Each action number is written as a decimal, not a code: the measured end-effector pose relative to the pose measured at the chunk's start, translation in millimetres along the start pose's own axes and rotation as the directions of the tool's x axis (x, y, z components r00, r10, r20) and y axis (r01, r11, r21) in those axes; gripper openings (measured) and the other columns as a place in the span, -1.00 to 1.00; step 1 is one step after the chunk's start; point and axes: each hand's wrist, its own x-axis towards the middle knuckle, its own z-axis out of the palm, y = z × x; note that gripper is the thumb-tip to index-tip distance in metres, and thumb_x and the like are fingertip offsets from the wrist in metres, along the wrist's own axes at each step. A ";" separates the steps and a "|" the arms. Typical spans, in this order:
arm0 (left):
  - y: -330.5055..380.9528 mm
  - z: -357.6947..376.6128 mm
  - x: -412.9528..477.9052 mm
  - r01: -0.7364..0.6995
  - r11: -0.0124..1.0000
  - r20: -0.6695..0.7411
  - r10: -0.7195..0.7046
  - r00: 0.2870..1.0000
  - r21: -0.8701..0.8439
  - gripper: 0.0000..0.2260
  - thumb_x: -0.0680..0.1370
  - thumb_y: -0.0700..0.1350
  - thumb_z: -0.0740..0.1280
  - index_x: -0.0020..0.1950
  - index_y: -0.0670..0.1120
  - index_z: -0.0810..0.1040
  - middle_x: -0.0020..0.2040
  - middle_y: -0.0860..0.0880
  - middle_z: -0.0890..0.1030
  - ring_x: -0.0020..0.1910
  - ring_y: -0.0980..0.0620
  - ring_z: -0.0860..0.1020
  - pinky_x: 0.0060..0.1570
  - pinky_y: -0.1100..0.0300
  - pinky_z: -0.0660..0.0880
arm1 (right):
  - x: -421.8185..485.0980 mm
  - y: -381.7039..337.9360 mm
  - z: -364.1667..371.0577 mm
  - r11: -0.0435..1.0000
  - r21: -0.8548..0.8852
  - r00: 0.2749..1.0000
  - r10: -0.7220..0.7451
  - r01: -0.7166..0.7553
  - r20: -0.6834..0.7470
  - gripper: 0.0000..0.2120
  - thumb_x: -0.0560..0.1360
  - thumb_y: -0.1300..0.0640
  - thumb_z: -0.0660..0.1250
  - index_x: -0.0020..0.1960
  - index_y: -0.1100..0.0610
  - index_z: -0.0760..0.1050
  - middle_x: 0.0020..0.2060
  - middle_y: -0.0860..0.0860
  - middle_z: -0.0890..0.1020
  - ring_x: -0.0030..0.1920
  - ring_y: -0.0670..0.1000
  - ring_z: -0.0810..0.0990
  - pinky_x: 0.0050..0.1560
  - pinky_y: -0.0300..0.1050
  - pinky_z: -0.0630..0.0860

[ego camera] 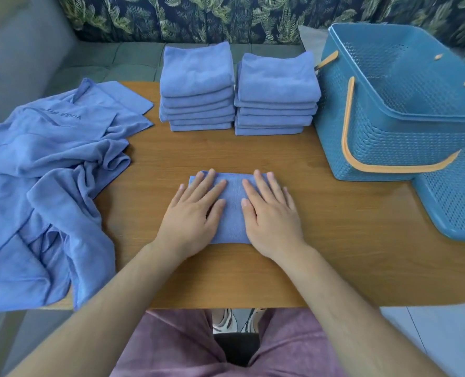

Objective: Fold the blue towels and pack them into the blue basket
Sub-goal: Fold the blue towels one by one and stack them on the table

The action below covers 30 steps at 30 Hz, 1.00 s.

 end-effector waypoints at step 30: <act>108.8 -163.9 207.5 0.159 0.832 -0.120 -0.259 0.958 -0.531 -0.50 0.54 -0.35 0.11 0.39 -0.01 0.52 -0.05 -0.04 0.52 -0.38 0.05 0.40 -0.47 0.25 0.26 | 161.7 17.5 -222.1 0.992 0.114 0.977 0.081 -0.059 -0.200 -0.49 0.53 0.29 0.23 0.47 0.20 0.30 0.40 0.07 0.25 0.07 0.22 0.49 0.00 0.00 0.44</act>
